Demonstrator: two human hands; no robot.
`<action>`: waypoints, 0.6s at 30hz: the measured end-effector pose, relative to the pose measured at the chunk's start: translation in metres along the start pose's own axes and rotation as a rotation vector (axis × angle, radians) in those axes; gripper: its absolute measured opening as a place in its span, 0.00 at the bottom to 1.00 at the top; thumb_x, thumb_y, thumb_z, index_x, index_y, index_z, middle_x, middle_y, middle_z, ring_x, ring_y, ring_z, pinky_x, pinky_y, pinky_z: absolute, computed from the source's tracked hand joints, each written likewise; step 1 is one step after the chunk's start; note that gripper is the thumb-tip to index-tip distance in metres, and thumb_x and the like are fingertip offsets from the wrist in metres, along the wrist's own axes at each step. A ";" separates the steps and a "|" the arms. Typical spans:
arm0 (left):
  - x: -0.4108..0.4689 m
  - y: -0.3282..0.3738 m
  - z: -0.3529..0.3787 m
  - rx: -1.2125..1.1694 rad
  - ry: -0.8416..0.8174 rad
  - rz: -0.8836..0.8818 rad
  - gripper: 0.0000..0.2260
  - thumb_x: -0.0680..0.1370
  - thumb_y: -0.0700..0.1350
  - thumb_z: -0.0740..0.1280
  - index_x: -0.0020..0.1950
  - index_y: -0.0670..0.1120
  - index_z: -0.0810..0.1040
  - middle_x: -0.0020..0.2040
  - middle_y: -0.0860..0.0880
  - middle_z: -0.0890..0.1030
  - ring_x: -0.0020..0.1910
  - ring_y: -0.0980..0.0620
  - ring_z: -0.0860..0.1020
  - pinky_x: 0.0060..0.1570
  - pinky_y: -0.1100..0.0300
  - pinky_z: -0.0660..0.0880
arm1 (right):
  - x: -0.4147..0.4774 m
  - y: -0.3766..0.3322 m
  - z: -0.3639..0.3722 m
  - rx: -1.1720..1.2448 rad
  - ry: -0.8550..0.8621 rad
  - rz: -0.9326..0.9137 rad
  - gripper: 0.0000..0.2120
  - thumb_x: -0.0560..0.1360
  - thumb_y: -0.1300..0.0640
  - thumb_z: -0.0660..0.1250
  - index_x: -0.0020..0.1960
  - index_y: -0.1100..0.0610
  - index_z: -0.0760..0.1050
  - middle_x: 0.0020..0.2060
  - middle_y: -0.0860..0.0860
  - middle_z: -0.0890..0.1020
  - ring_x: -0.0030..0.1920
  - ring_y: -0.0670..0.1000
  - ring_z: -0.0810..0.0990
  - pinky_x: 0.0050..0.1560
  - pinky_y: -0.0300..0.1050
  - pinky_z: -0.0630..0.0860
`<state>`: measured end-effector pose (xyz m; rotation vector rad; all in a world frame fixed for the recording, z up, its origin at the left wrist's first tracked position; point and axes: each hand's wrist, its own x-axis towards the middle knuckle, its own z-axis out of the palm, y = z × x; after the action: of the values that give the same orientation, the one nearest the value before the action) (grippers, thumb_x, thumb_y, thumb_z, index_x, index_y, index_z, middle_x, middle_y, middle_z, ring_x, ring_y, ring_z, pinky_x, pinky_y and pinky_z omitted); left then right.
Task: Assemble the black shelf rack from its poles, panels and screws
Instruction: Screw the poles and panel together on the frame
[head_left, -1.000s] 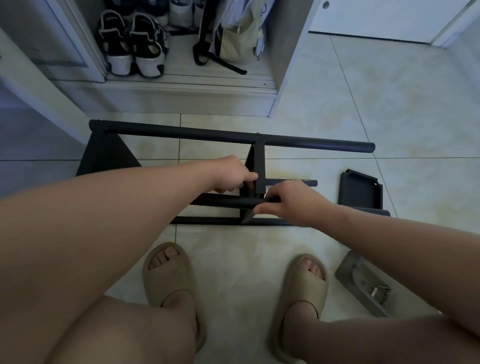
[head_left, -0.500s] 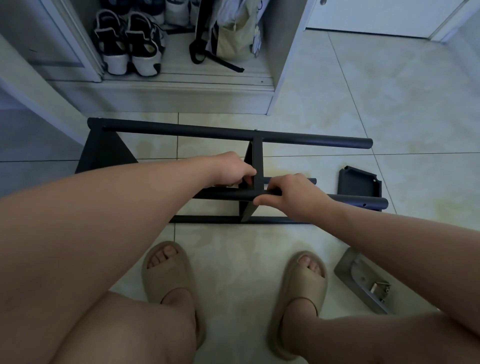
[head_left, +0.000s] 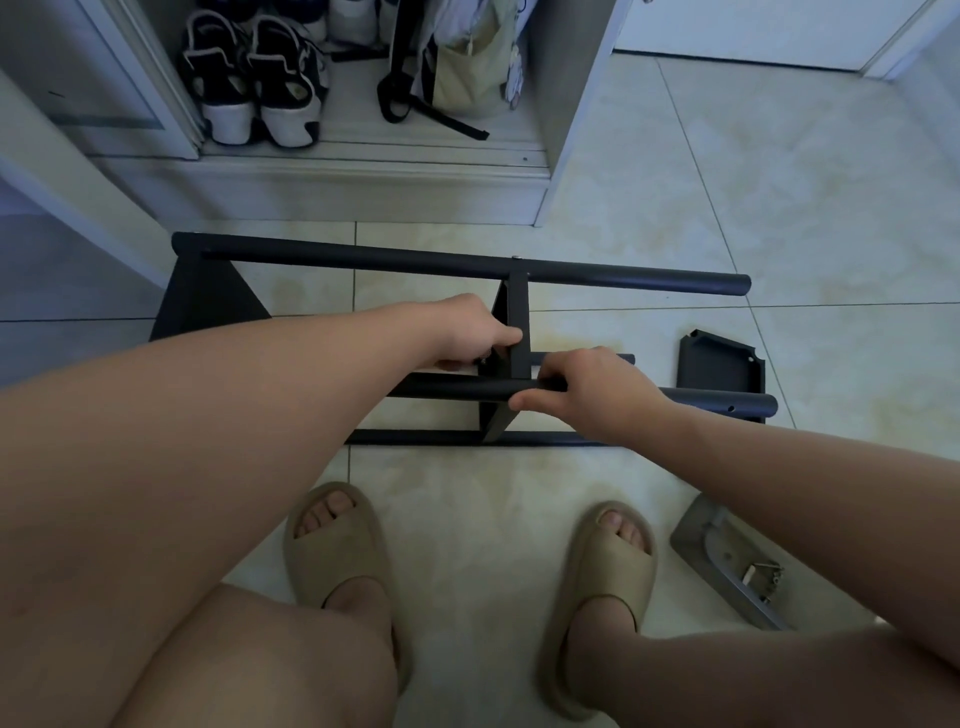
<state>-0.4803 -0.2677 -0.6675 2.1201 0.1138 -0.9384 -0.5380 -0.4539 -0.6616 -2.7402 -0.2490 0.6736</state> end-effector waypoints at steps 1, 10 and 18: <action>-0.001 0.000 0.001 -0.015 -0.032 -0.008 0.16 0.81 0.54 0.66 0.53 0.41 0.82 0.38 0.47 0.73 0.35 0.49 0.68 0.37 0.58 0.69 | -0.002 0.000 0.001 -0.039 -0.012 -0.006 0.25 0.72 0.28 0.66 0.46 0.51 0.75 0.38 0.48 0.79 0.41 0.50 0.78 0.36 0.46 0.72; -0.019 0.004 0.021 0.078 -0.161 0.025 0.14 0.83 0.49 0.64 0.41 0.43 0.77 0.34 0.48 0.69 0.30 0.51 0.65 0.32 0.60 0.65 | -0.030 0.003 0.004 -0.121 -0.110 -0.033 0.27 0.70 0.25 0.64 0.42 0.49 0.75 0.35 0.46 0.79 0.39 0.48 0.78 0.34 0.45 0.70; -0.030 0.007 0.041 0.119 -0.285 0.009 0.12 0.83 0.48 0.64 0.48 0.41 0.80 0.32 0.49 0.67 0.29 0.51 0.63 0.30 0.62 0.62 | -0.061 0.015 0.014 -0.212 -0.022 -0.085 0.32 0.66 0.22 0.64 0.48 0.51 0.72 0.43 0.44 0.76 0.47 0.51 0.77 0.43 0.48 0.72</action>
<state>-0.5234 -0.2945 -0.6603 2.0673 -0.0982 -1.2572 -0.5963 -0.4785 -0.6523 -2.9031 -0.4633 0.6903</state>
